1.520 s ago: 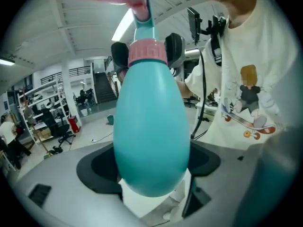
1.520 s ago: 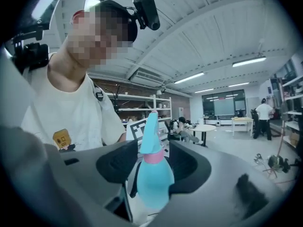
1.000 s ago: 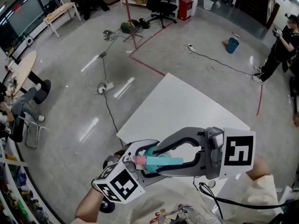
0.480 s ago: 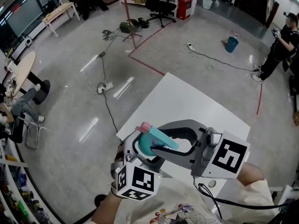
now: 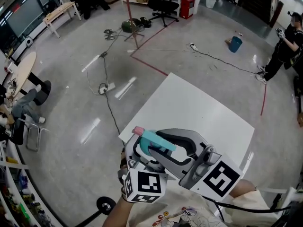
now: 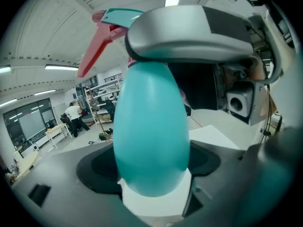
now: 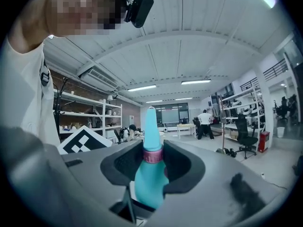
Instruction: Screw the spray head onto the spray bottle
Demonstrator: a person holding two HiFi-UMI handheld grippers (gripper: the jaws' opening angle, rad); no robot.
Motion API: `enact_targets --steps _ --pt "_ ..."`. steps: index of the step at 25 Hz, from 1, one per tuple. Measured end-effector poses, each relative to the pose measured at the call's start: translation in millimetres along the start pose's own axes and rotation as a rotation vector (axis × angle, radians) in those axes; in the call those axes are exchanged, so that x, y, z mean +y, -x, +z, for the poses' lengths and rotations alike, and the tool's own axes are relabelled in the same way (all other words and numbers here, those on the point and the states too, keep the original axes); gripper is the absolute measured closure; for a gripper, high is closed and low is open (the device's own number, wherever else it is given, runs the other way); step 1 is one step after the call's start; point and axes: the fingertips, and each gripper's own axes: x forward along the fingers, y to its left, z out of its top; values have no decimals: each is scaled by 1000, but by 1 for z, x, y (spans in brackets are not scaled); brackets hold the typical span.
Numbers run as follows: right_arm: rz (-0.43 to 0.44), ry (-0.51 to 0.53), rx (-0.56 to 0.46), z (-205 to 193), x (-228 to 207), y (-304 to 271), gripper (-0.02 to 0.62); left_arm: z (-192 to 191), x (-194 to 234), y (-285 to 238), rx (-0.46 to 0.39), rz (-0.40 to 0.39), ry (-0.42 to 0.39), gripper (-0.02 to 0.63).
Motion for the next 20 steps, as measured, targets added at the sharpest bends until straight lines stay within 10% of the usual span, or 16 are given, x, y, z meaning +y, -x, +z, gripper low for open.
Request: enact_targets --steps 8,15,20 --pt "-41 7 59 -27 -14 3 459 -19 -23 -10 -20 -148 52 186" --pt "-138 79 24 -65 -53 14 459 -30 -15 0 -99 -113 166 192" --pt "-210 111 29 -119 -94 3 459 -22 6 12 -134 -8 250 599"
